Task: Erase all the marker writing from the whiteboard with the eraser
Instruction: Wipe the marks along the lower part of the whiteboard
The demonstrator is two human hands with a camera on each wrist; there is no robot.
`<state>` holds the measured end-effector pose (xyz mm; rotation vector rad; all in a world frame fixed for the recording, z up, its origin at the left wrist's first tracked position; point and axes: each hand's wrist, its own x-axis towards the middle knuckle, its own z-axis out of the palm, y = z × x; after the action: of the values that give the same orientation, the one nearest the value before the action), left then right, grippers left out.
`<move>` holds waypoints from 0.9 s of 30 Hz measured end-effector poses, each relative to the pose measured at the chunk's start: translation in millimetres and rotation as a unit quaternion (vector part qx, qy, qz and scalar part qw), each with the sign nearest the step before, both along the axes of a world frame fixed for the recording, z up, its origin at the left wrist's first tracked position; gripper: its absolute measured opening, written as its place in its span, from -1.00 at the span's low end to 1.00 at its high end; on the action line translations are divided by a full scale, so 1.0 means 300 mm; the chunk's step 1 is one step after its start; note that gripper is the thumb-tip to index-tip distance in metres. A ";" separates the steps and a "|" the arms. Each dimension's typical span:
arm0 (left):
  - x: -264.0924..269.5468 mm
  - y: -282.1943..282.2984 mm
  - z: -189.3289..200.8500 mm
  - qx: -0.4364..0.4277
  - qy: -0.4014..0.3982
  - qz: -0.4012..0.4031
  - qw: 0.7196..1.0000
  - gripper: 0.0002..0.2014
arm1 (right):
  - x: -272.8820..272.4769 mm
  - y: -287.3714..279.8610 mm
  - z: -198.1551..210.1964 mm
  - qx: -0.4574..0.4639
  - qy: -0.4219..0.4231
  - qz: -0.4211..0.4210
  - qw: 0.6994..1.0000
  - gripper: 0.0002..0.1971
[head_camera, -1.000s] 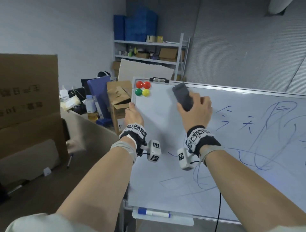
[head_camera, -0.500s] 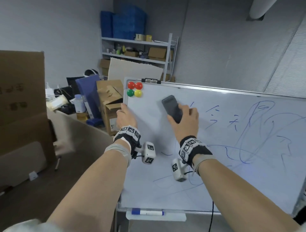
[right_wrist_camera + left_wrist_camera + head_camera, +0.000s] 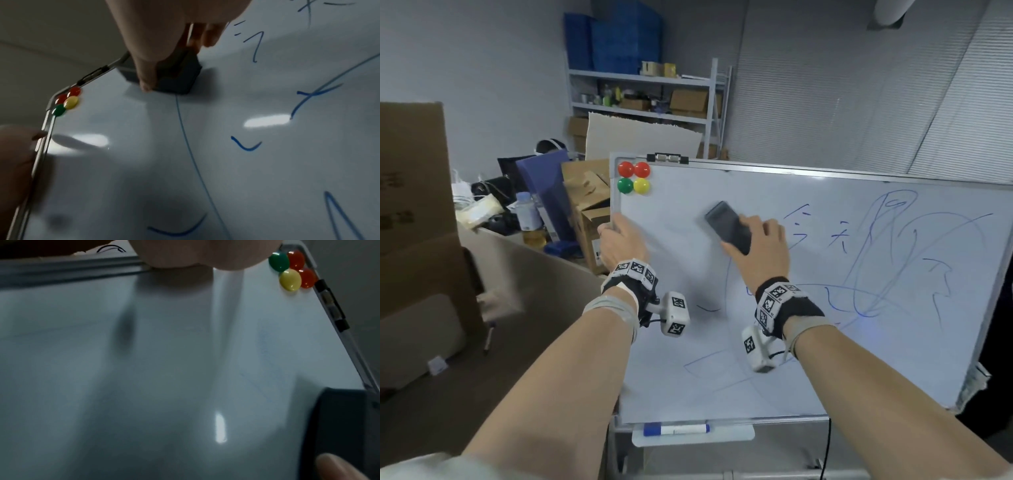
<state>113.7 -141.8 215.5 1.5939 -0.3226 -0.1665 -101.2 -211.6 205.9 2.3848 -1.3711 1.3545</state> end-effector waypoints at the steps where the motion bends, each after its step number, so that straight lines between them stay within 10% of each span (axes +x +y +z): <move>1: 0.006 0.006 -0.012 0.000 0.011 -0.005 1.000 -0.51 | -0.005 0.000 0.003 -0.020 0.029 0.000 0.999 -0.48; 7: -0.041 0.066 -0.186 0.043 0.035 -0.028 0.998 -0.49 | -0.012 -0.004 -0.014 0.010 -0.135 -0.038 0.990 -0.46; 16: -0.024 0.116 -0.500 0.093 0.070 -0.067 0.991 -0.49 | 0.023 0.108 -0.500 0.010 0.110 0.106 0.988 -0.43; 23: -0.077 0.085 -0.586 0.194 0.040 0.035 0.980 -0.39 | -0.020 -0.019 -0.346 -0.066 -0.066 0.034 0.995 -0.51; 27: -0.095 0.081 -0.621 0.190 0.040 0.054 0.980 -0.45 | -0.028 -0.033 -0.416 -0.091 -0.031 0.096 0.991 -0.52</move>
<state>85.2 -117.5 29.3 1.9711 -0.1446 -0.2182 -109.6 -221.4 81.2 2.4205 -1.0007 1.5396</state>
